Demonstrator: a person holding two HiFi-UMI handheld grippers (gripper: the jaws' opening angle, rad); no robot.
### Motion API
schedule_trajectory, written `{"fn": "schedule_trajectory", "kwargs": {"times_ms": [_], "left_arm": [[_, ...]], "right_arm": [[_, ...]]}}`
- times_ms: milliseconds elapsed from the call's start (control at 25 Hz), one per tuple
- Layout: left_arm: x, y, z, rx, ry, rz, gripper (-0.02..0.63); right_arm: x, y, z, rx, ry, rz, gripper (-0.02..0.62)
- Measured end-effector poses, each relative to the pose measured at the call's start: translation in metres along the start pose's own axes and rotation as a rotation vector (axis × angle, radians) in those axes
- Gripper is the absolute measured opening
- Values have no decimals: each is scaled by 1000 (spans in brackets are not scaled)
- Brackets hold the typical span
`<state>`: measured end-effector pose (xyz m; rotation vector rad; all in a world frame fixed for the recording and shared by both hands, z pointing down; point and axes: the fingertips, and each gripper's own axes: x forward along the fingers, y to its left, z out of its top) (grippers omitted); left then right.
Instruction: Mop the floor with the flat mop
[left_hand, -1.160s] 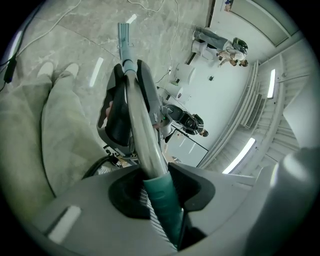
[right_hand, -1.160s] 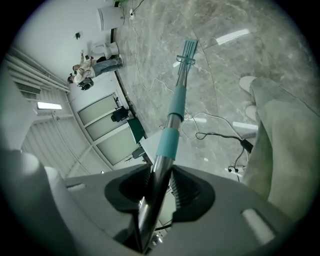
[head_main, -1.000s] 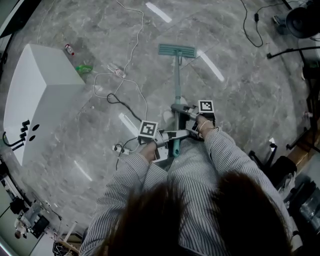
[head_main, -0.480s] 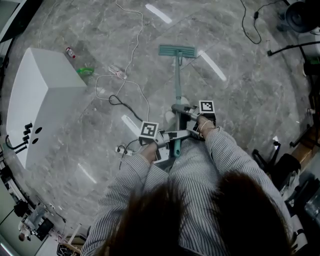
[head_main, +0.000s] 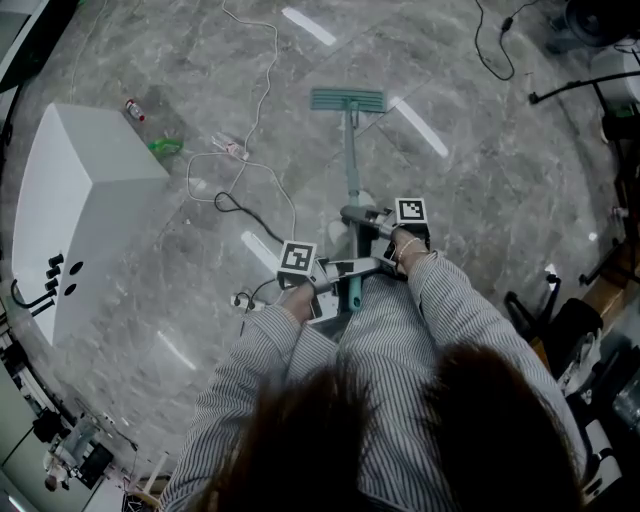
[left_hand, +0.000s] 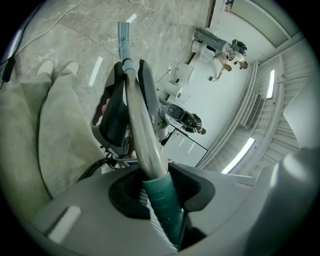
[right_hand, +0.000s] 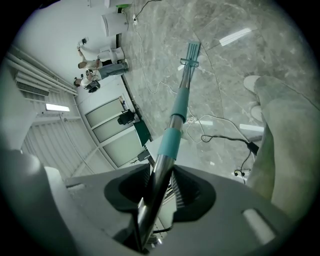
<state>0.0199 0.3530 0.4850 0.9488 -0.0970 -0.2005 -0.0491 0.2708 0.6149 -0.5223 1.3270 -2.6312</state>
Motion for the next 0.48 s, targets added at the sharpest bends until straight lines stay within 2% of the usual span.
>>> {"fn": "schedule_trajectory", "kwargs": {"times_ms": [480], "left_arm": [[17,9,-8,-4,54,25,97]], "right_arm": [[-15,-6,3,5,-11,-4,132]]}}
